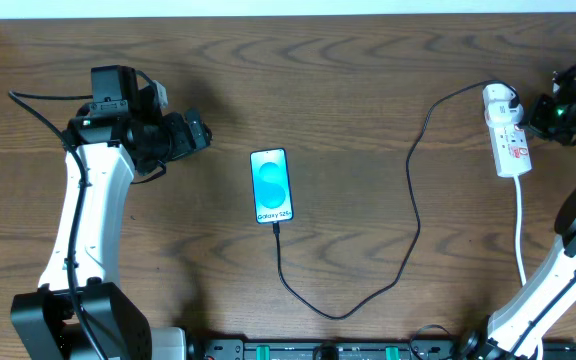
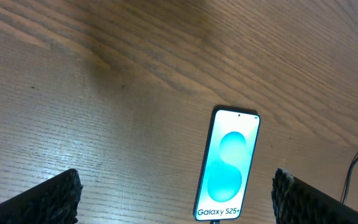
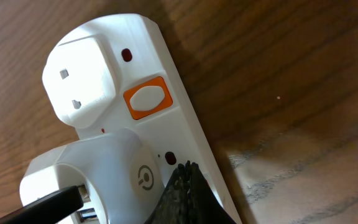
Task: Plug charger to phone and switch on socket
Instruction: 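Press down the socket switch with the closed right gripper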
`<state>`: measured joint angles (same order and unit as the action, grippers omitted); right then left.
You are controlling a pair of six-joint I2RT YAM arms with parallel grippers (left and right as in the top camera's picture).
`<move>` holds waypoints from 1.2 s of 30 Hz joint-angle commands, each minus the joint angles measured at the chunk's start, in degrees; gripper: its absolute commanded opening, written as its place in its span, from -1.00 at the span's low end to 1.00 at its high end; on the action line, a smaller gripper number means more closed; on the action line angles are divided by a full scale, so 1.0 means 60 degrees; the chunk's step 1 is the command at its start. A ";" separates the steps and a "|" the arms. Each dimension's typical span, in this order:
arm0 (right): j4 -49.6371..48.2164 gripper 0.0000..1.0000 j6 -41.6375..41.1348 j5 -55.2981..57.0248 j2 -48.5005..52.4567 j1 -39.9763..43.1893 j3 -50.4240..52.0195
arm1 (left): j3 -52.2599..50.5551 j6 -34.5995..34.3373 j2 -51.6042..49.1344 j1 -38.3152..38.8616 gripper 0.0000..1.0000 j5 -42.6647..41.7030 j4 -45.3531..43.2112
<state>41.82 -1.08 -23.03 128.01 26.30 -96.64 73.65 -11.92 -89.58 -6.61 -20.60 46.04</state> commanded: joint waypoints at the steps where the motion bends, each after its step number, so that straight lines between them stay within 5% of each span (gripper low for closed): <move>1: 0.0459 -0.98 -0.0095 -0.0794 0.0517 -0.0765 0.0331 | 0.0106 0.0087 -0.0029 -0.0022 0.94 0.0127 0.0000; 36: 0.0790 -0.98 -0.1464 -0.2018 0.0517 -0.1107 0.0331 | 0.0106 0.0087 -0.0029 -0.0022 0.94 0.0127 0.0000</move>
<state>43.00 -8.16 -20.16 128.01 25.10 -97.43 73.65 -11.92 -89.58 -6.61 -20.60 46.04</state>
